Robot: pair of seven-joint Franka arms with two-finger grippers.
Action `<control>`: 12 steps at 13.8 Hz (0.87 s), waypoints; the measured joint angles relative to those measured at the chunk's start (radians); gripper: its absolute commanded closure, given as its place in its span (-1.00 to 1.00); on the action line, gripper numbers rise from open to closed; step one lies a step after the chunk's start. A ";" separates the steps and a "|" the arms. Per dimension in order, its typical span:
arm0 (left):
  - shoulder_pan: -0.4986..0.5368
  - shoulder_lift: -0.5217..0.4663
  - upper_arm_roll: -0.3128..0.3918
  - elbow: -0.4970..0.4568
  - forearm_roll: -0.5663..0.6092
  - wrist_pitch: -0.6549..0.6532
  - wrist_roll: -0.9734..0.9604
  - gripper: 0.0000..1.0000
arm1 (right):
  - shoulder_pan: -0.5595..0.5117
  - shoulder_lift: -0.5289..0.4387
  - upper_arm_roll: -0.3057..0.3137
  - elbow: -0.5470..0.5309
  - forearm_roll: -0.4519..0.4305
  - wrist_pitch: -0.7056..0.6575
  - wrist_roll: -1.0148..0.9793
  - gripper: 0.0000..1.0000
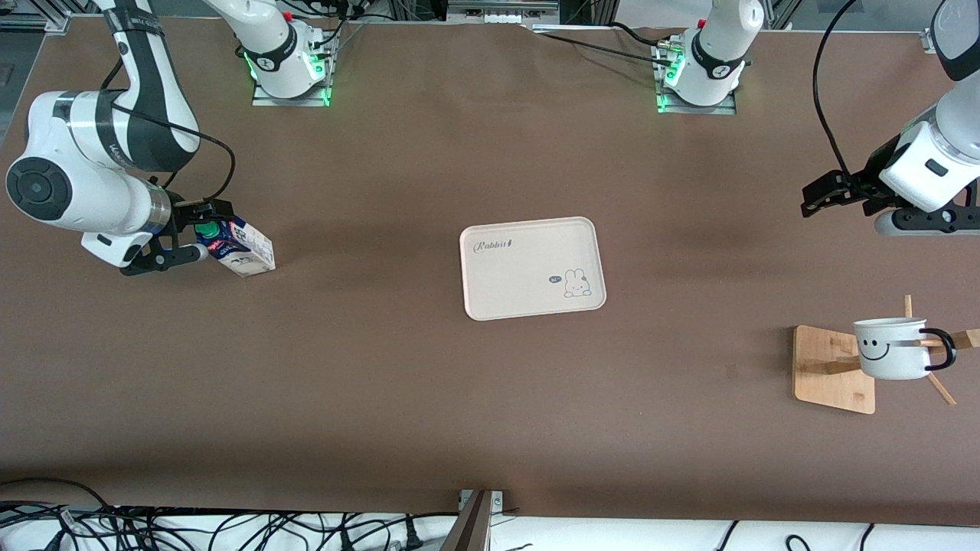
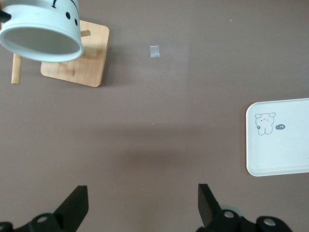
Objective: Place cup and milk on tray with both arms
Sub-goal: 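Close the right gripper around the milk carton, then lift the carton with the right gripper while the left gripper reaches the mug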
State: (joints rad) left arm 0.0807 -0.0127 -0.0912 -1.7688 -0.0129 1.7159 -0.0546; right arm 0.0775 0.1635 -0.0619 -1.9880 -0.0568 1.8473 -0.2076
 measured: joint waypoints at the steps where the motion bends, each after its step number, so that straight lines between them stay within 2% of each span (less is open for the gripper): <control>1: 0.000 0.000 0.000 0.000 0.000 0.000 0.000 -1.00 | -0.002 0.001 -0.001 -0.006 -0.001 0.008 -0.002 -1.00; 7: 0.000 0.000 0.000 0.000 0.000 0.007 0.000 -1.00 | -0.013 0.012 -0.004 -0.050 -0.002 0.092 -0.026 -1.00; 12: 0.001 0.015 0.001 -0.004 0.042 0.096 0.000 -1.00 | -0.013 0.026 -0.004 -0.052 -0.002 0.105 -0.027 -1.00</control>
State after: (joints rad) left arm 0.0818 0.0021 -0.0901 -1.7728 0.0295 1.8115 -0.0546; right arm 0.0648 0.1892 -0.0657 -2.0401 -0.0590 1.9523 -0.2343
